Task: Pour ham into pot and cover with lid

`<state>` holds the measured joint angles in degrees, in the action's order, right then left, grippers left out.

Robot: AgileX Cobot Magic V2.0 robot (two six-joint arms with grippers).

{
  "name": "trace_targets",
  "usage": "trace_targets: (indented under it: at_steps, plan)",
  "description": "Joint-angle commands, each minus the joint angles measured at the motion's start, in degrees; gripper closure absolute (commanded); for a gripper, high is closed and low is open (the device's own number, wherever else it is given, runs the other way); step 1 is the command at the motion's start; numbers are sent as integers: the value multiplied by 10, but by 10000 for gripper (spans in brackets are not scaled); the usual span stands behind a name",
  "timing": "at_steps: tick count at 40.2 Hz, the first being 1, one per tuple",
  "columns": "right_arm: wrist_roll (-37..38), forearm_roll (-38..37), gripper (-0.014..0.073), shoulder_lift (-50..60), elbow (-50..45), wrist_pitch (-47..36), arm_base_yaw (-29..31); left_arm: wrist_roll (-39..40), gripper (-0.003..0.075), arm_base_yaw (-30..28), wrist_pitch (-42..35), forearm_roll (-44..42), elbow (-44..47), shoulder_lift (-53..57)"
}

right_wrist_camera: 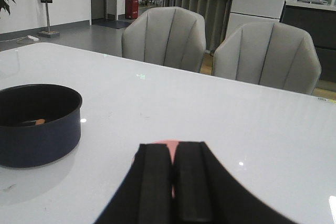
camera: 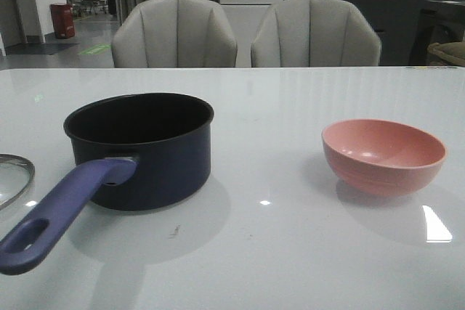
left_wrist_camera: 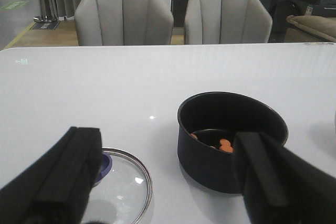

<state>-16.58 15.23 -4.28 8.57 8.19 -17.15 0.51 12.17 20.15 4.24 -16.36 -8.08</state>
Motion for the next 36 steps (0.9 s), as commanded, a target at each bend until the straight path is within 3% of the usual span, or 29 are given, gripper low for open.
trace_targets:
  at_steps: [1,9,14,18,24,36]
  plan:
    - [-6,5,445,-8,16,-42,1,0,167,3,-29,2,-36,-15]
    - [-6,5,445,-8,16,-42,1,0,160,3,6,0,-110,-87]
    - [-6,5,445,-8,16,-42,1,1,97,3,46,0,-162,-162]
    - [-6,5,445,-8,16,-42,1,7,93,2,65,0,-194,-220]
    - [-6,5,445,-8,16,-42,1,68,93,-39,87,-26,-236,-306]
    - [-6,5,445,-8,16,-42,1,69,96,-116,145,-9,-328,-495]
